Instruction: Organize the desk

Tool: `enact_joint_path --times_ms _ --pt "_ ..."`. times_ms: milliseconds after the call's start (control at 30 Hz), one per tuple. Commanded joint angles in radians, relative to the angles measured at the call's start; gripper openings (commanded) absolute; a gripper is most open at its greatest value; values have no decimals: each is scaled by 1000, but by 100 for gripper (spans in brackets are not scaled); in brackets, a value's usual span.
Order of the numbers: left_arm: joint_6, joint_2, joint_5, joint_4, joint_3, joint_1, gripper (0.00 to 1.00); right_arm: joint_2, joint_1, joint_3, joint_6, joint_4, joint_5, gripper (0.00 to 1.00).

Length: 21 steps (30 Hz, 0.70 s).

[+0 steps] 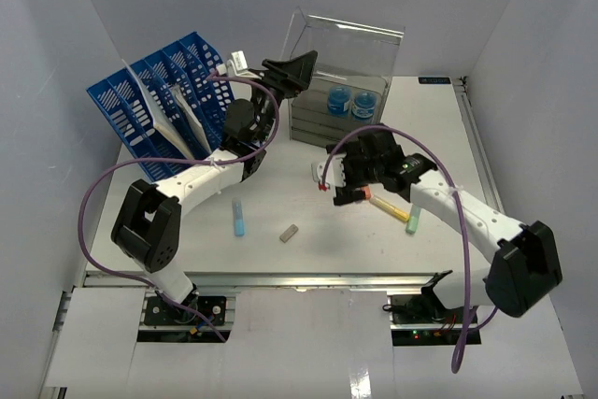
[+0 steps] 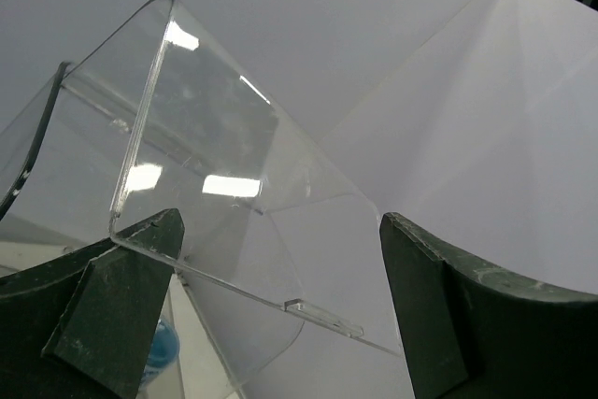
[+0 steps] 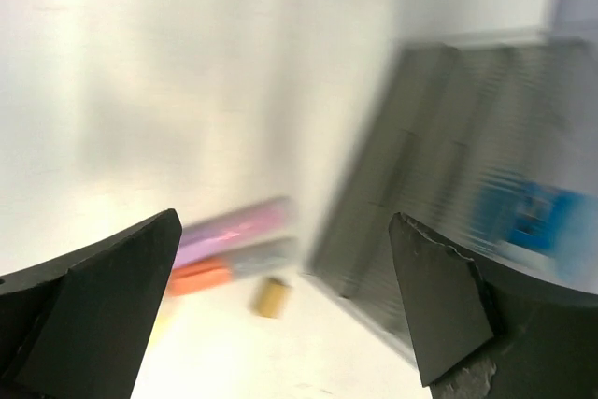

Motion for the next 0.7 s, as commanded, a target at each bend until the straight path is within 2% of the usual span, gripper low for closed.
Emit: enact_joint_path --times_ms 0,133,267,367,467,633,667 --pt "-25 -121 -19 24 -137 2 98 -104 1 -128 22 -142 -214 100" --pt "-97 -154 -47 -32 -270 0 98 -205 -3 -216 97 -146 -243 100" --pt "-204 -147 -87 -213 -345 -11 98 -277 -72 -252 142 -131 -227 100" --pt "-242 -109 -124 -249 -389 -26 98 -275 -225 -261 210 -71 -241 100" --pt "-243 -64 -106 -264 -385 -43 97 -253 -373 -246 298 -10 -330 94" --pt "-259 50 -56 -261 -336 -58 90 -222 -464 -191 442 54 -347 93" --pt "-267 81 -42 -247 -322 -58 86 -207 -498 -163 469 54 -377 92"
